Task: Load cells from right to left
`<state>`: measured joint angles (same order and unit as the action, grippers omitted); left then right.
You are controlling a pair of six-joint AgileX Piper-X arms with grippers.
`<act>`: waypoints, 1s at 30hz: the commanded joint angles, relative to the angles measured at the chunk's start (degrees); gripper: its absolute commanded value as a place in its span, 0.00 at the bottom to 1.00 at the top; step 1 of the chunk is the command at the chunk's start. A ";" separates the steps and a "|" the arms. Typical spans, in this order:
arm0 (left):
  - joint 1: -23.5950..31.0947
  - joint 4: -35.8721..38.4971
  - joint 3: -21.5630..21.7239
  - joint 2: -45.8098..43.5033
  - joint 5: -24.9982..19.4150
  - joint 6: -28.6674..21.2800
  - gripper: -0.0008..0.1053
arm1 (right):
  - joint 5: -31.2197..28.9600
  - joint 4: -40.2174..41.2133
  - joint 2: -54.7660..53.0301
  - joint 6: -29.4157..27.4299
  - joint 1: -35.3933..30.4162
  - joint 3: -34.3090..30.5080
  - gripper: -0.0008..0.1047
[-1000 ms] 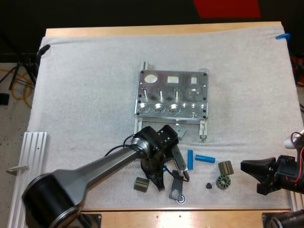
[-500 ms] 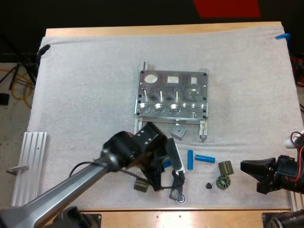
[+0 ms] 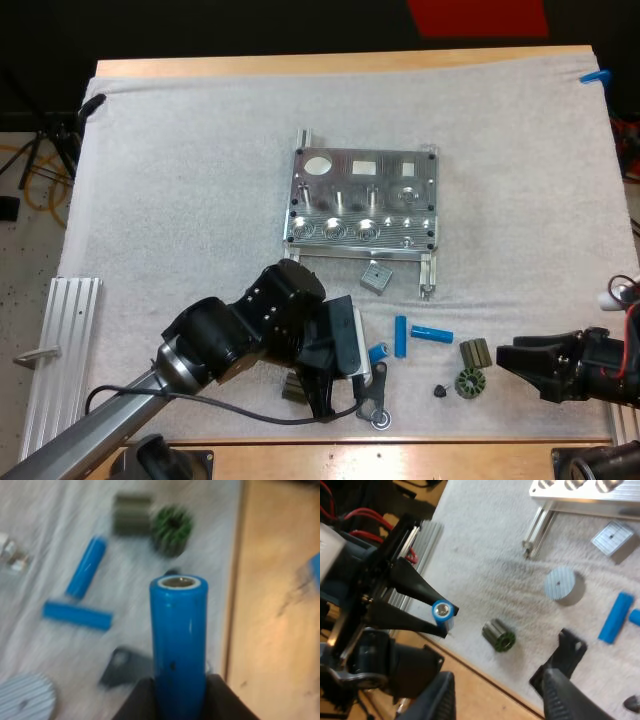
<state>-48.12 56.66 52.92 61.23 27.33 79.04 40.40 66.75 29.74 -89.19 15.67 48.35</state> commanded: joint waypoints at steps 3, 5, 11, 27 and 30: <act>-0.17 -1.30 0.09 -0.57 5.25 -0.07 0.01 | 0.67 -0.49 2.66 1.84 2.67 0.36 0.40; -0.17 -1.29 0.09 -0.57 5.27 -0.73 0.01 | 0.67 -0.49 4.38 2.07 4.33 0.36 0.40; -0.17 -1.29 0.09 -0.57 5.66 -3.76 0.01 | 1.10 -1.40 9.88 4.60 10.24 0.36 0.40; -0.17 -1.81 0.09 -0.57 3.15 -11.19 0.01 | 0.62 -14.41 20.60 16.47 22.55 0.36 0.48; -0.17 -2.22 0.09 -0.57 3.15 -11.19 0.01 | 0.62 -17.54 21.64 18.75 23.08 0.36 0.48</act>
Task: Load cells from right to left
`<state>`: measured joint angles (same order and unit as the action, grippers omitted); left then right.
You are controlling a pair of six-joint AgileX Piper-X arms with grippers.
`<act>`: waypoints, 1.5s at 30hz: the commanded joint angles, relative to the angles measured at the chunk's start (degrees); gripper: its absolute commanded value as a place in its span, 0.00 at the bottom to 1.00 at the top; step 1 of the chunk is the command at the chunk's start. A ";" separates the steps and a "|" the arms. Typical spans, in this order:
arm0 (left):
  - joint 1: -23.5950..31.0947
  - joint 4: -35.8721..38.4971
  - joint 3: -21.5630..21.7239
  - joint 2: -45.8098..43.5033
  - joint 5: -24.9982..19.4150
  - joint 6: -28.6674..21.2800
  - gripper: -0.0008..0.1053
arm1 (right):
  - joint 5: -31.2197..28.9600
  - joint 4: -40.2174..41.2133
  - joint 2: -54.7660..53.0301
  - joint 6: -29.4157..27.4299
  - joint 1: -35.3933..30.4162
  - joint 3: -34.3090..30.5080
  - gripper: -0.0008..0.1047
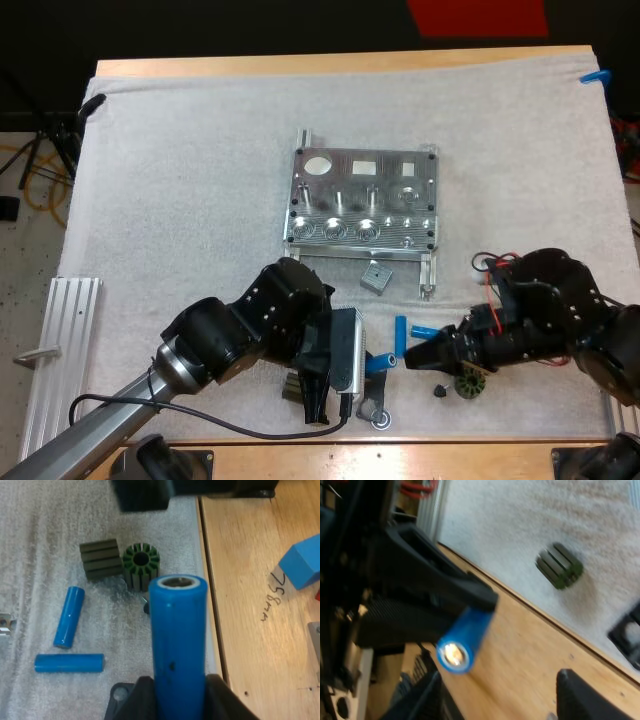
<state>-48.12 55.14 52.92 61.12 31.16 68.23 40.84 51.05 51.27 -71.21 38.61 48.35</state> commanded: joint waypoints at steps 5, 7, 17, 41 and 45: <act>-0.17 -2.39 0.09 -0.32 -0.68 -0.37 0.01 | 0.18 -4.16 1.26 3.06 0.32 0.36 0.48; -0.17 -2.87 0.09 -0.32 -0.68 -0.37 0.01 | 0.18 -4.64 1.65 3.06 0.32 0.36 0.48; -0.17 -3.57 0.09 3.33 -0.84 -0.37 0.01 | 0.03 -6.24 3.10 3.34 0.32 0.36 0.48; -0.17 -6.62 0.09 4.14 -0.84 -0.37 0.01 | 1.88 -6.23 6.97 2.97 0.39 0.30 0.48; -0.17 -7.78 0.09 4.14 -0.84 -0.37 0.01 | 1.88 -5.84 6.97 2.81 0.39 0.15 0.48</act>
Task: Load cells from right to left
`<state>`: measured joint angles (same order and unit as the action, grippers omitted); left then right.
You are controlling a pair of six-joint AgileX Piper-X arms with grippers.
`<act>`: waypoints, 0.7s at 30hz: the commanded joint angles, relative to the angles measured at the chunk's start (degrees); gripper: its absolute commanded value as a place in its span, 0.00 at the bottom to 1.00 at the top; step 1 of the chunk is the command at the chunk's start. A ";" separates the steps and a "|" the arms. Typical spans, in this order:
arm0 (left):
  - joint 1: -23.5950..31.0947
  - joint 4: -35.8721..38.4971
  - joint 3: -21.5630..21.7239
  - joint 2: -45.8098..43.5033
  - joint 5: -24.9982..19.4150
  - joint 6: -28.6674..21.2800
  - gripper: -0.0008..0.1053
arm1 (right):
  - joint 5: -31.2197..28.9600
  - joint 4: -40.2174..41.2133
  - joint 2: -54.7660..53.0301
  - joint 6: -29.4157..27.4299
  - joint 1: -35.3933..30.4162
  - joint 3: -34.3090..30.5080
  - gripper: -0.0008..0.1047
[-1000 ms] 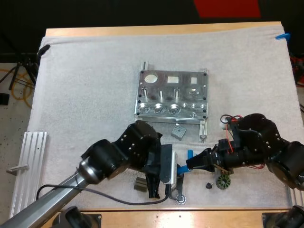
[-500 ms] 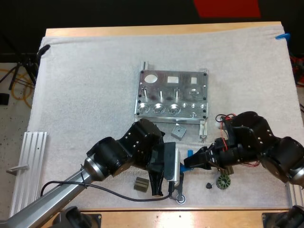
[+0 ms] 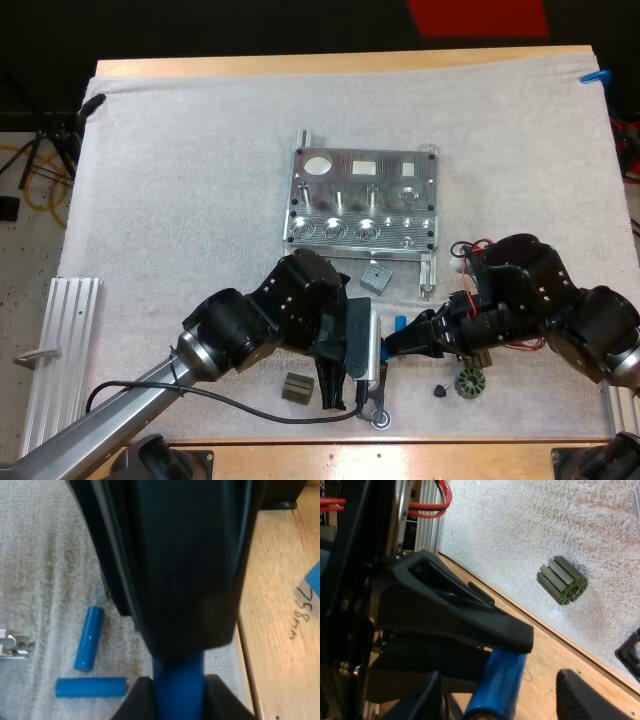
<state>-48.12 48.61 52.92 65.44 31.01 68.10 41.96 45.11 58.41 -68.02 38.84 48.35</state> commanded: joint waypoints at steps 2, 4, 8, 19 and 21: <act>-0.17 -1.54 0.09 -0.18 -0.69 -0.24 0.01 | 0.76 0.10 -0.17 -0.38 0.16 0.15 0.48; -0.17 -1.55 0.09 -0.18 -0.69 -0.24 0.01 | 0.76 0.10 -0.17 -0.38 0.16 0.15 0.47; -0.17 -1.81 0.09 -0.18 -0.69 -0.24 0.01 | 0.87 0.10 -0.17 -0.59 0.16 0.15 0.34; -0.17 -1.81 0.09 -0.18 -0.69 -0.24 0.01 | 2.03 0.10 -0.17 -2.32 0.16 0.15 0.16; -0.17 -1.81 0.09 -0.18 -0.69 -0.24 0.01 | 2.03 0.10 -0.17 -4.29 0.16 0.15 0.16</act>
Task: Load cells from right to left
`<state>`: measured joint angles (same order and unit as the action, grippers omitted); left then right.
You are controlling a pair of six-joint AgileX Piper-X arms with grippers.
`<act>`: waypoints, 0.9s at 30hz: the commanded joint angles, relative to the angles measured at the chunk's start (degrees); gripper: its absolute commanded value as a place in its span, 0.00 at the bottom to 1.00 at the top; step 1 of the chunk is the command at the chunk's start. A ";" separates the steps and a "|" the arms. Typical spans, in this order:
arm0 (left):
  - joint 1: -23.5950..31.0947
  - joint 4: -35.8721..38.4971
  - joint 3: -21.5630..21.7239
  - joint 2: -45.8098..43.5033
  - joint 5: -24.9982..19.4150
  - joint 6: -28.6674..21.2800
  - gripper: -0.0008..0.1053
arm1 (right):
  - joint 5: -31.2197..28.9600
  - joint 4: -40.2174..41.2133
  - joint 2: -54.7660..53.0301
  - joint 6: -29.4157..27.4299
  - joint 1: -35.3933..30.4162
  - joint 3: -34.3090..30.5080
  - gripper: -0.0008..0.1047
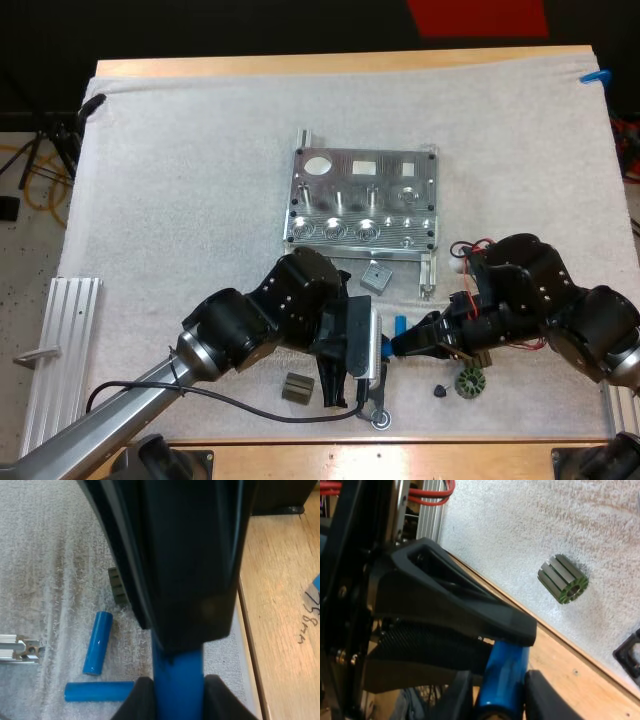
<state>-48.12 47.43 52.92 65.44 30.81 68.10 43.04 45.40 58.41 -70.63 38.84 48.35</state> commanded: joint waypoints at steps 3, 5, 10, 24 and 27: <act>-0.17 -0.62 0.09 -0.18 -0.33 0.14 0.01 | 0.95 -0.19 -0.17 -1.67 0.16 0.15 0.15; -0.17 -0.62 0.09 -0.18 0.02 0.52 0.01 | 0.95 -0.19 -0.17 -1.67 0.16 0.15 0.14; -0.17 -0.62 0.52 -0.18 0.01 1.47 0.10 | 0.95 -0.19 -0.17 -2.64 0.16 0.15 0.05; 0.03 7.27 7.75 -0.18 -1.20 4.03 0.56 | 0.84 -0.19 -0.17 -5.12 0.16 0.15 0.03; 0.14 11.02 9.45 -0.18 -5.30 3.55 0.56 | 0.84 -0.19 -0.17 -6.72 0.16 0.15 0.03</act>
<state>-48.01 56.23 61.55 65.44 28.63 71.54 43.19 45.58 58.41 -75.99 38.84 48.35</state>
